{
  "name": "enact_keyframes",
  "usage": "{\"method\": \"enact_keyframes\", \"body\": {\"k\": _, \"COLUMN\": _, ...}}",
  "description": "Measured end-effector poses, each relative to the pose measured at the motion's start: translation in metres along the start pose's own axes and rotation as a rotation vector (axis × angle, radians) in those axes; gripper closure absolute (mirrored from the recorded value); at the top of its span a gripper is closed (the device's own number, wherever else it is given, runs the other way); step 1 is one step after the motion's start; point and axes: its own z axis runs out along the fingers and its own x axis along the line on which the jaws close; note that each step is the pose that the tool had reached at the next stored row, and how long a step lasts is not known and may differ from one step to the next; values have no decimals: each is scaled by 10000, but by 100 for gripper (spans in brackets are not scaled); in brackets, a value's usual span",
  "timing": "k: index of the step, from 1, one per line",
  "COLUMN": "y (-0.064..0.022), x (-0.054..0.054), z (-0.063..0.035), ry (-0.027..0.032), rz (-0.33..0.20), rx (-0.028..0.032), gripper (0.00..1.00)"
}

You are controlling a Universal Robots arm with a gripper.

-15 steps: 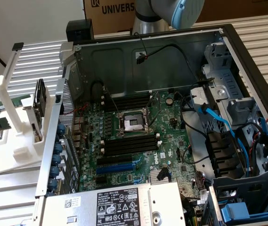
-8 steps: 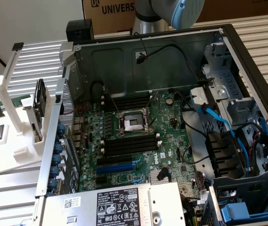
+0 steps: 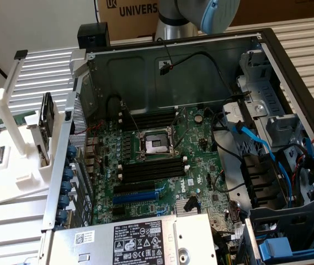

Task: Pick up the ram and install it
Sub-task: 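Pick up the ram and move it above insertion slot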

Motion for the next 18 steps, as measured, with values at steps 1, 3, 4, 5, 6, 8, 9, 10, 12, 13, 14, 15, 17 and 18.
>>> {"method": "enact_keyframes", "body": {"k": 1, "y": -12, "x": 0, "z": -23, "ry": 1, "rz": 7, "rx": -1, "gripper": 88}}
{"method": "enact_keyframes", "body": {"k": 3, "y": -41, "x": 1, "z": -65, "ry": 0, "rz": 13, "rx": 1, "gripper": 88}}
{"method": "enact_keyframes", "body": {"k": 4, "y": -64, "x": 2, "z": -85, "ry": -1, "rz": 14, "rx": 2, "gripper": 88}}
{"method": "enact_keyframes", "body": {"k": 5, "y": -90, "x": 4, "z": -104, "ry": 0, "rz": 13, "rx": 0, "gripper": 88}}
{"method": "enact_keyframes", "body": {"k": 6, "y": -119, "x": 6, "z": -119, "ry": 1, "rz": 14, "rx": -1, "gripper": 88}}
{"method": "enact_keyframes", "body": {"k": 8, "y": -186, "x": 12, "z": -140, "ry": 1, "rz": 13, "rx": -1, "gripper": 88}}
{"method": "enact_keyframes", "body": {"k": 9, "y": -220, "x": 14, "z": -148, "ry": 1, "rz": 14, "rx": 0, "gripper": 88}}
{"method": "enact_keyframes", "body": {"k": 10, "y": -253, "x": 17, "z": -155, "ry": 1, "rz": 13, "rx": 0, "gripper": 88}}
{"method": "enact_keyframes", "body": {"k": 12, "y": -321, "x": 22, "z": -168, "ry": 1, "rz": 13, "rx": -1, "gripper": 88}}
{"method": "enact_keyframes", "body": {"k": 13, "y": -356, "x": 25, "z": -173, "ry": 1, "rz": 13, "rx": 0, "gripper": 88}}
{"method": "enact_keyframes", "body": {"k": 14, "y": -391, "x": 28, "z": -178, "ry": 0, "rz": 13, "rx": 0, "gripper": 88}}
{"method": "enact_keyframes", "body": {"k": 15, "y": -431, "x": 31, "z": -186, "ry": 1, "rz": 14, "rx": -1, "gripper": 88}}
{"method": "enact_keyframes", "body": {"k": 17, "y": -511, "x": 38, "z": -200, "ry": 1, "rz": 14, "rx": -2, "gripper": 88}}
{"method": "enact_keyframes", "body": {"k": 18, "y": -550, "x": 41, "z": -207, "ry": 1, "rz": 14, "rx": -2, "gripper": 88}}
